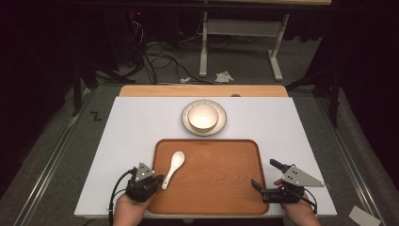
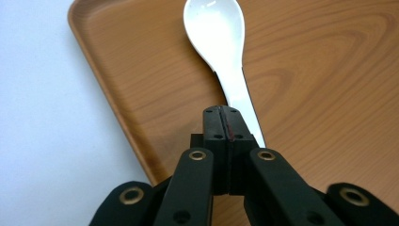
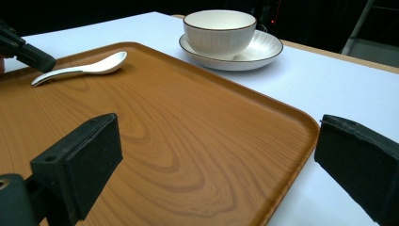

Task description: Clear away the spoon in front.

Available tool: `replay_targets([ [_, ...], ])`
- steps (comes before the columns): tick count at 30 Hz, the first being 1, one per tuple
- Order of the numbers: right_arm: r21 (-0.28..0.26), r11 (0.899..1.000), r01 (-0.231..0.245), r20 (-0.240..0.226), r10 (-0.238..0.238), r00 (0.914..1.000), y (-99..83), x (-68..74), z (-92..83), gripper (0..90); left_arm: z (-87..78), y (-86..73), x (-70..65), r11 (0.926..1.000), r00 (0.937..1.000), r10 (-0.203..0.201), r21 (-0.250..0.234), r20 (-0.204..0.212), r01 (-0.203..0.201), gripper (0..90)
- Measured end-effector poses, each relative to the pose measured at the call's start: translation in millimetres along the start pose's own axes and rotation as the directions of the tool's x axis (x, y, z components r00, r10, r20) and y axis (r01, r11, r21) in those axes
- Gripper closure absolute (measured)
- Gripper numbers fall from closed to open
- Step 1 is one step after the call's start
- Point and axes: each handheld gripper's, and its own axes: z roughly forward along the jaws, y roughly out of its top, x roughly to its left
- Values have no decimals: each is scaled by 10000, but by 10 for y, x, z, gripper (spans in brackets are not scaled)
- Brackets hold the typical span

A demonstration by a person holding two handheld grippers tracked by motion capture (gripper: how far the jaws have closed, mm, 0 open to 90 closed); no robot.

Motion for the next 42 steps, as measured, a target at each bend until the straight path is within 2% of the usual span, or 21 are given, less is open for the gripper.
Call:
replay_targets([
  [3,-51,9999,103,-34,-103,9999,3,-2,-1,25,41,2,-56,9971,9993,263,723,-279,-242,900],
  [7,-63,10000,76,-40,-76,10000,5,4,2,25,84,-8,-79,9922,9980,367,1209,-512,-303,900],
  [16,-59,9999,108,-63,-108,9999,4,-5,-5,25,117,-15,-93,9891,9987,387,1433,-333,-335,900],
  [28,-30,9999,143,-88,-143,9999,5,4,3,25,149,4,-195,9852,9971,767,1540,1,-758,900],
  [42,-28,9999,155,-97,-155,9998,5,5,4,25,178,17,-279,9821,9946,993,1581,305,-1028,900],
])
